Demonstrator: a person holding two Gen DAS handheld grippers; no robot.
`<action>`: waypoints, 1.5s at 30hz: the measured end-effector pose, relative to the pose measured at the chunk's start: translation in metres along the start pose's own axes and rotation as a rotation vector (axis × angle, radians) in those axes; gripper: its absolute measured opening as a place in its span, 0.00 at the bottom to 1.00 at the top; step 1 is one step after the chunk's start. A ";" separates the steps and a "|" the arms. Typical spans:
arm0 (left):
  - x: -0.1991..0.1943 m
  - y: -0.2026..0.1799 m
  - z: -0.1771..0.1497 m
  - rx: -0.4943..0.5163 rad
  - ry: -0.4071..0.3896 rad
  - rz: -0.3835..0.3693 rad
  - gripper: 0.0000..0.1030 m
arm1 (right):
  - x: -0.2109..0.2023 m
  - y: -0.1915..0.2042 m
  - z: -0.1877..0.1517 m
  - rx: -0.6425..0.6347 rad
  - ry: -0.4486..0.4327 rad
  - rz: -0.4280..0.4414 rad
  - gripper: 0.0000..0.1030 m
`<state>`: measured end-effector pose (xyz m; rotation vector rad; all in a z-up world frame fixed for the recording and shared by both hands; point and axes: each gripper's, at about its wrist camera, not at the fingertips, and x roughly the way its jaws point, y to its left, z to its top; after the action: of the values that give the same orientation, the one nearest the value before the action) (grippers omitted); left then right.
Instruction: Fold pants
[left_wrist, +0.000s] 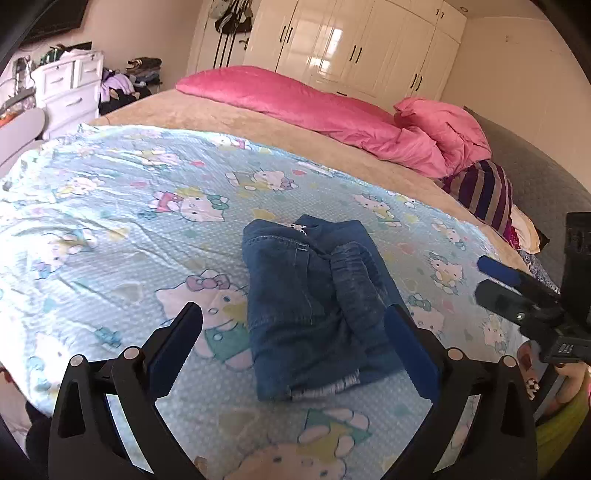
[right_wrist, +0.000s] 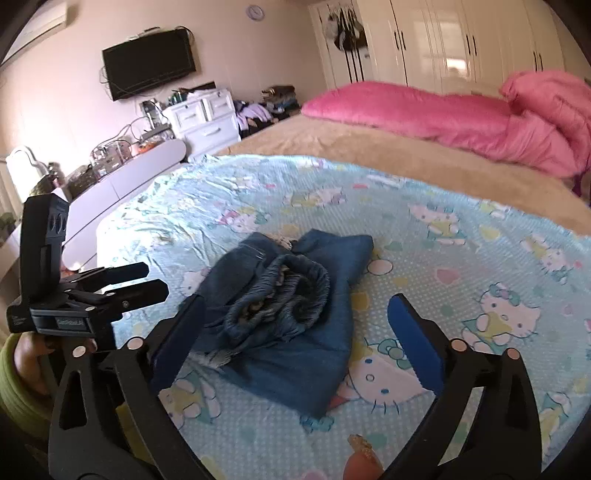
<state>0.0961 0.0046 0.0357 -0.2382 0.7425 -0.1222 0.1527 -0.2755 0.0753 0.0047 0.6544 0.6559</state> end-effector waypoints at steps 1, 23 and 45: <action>-0.005 0.000 -0.002 0.000 -0.005 0.002 0.96 | -0.005 0.003 -0.001 -0.006 -0.008 -0.003 0.91; -0.074 -0.016 -0.042 0.056 -0.040 0.046 0.96 | -0.063 0.037 -0.038 -0.054 -0.030 -0.093 0.91; -0.051 -0.017 -0.082 0.026 0.075 0.068 0.96 | -0.054 0.039 -0.080 -0.009 0.049 -0.113 0.91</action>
<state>0.0021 -0.0157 0.0147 -0.1842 0.8220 -0.0769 0.0528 -0.2902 0.0491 -0.0562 0.6944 0.5511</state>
